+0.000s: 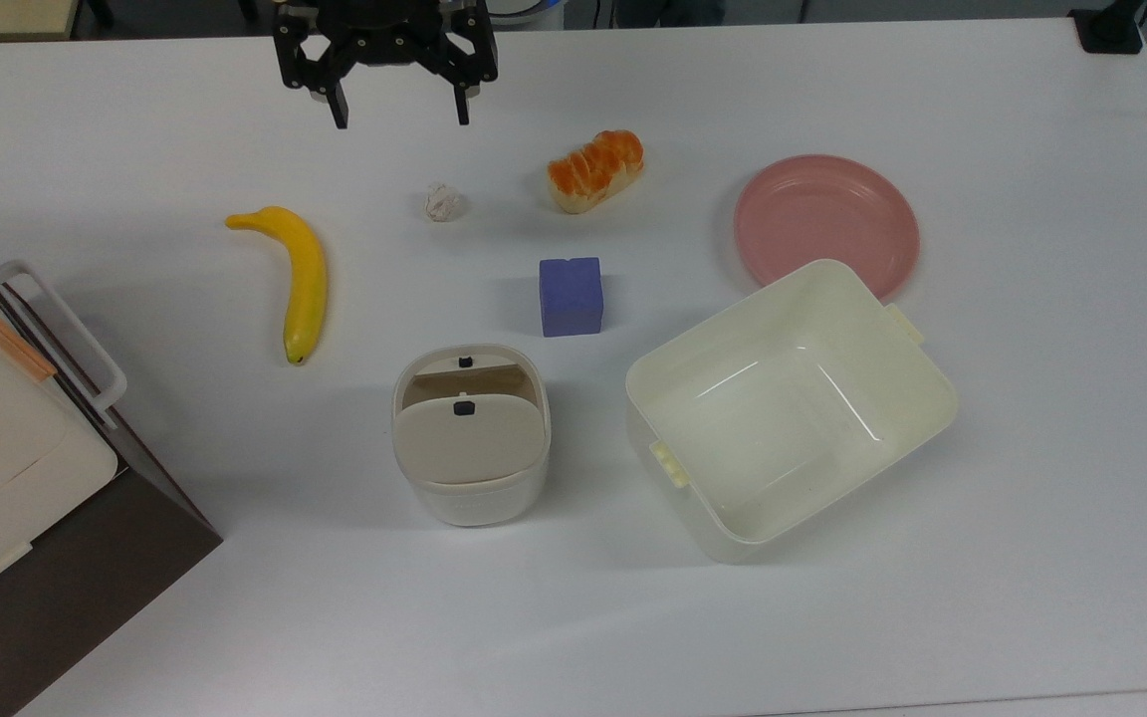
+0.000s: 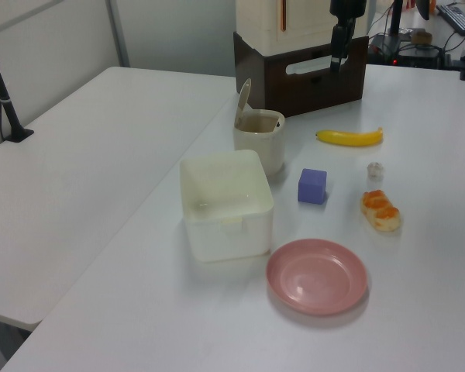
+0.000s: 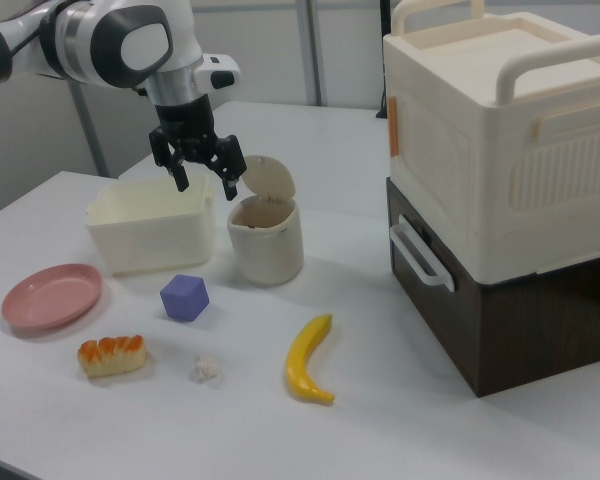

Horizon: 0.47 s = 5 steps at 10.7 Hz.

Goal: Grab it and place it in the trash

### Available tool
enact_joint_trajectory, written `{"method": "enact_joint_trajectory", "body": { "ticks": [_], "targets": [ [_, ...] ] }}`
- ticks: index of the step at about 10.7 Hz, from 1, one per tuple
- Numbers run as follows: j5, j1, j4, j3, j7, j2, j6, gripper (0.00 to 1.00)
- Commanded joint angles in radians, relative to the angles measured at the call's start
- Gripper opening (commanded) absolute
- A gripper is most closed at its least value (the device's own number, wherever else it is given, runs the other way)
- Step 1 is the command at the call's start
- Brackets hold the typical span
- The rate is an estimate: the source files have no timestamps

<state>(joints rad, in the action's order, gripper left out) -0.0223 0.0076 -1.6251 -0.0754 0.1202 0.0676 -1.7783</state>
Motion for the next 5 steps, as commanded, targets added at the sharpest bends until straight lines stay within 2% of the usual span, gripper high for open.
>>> {"method": "enact_joint_trajectory", "body": {
  "ticks": [1,5],
  "targets": [
    [-0.013,0.006,-0.018,-0.007,-0.007,-0.014,0.013,1.0],
    [-0.013,0.002,-0.018,-0.007,-0.004,-0.012,0.003,1.0]
  ]
}}
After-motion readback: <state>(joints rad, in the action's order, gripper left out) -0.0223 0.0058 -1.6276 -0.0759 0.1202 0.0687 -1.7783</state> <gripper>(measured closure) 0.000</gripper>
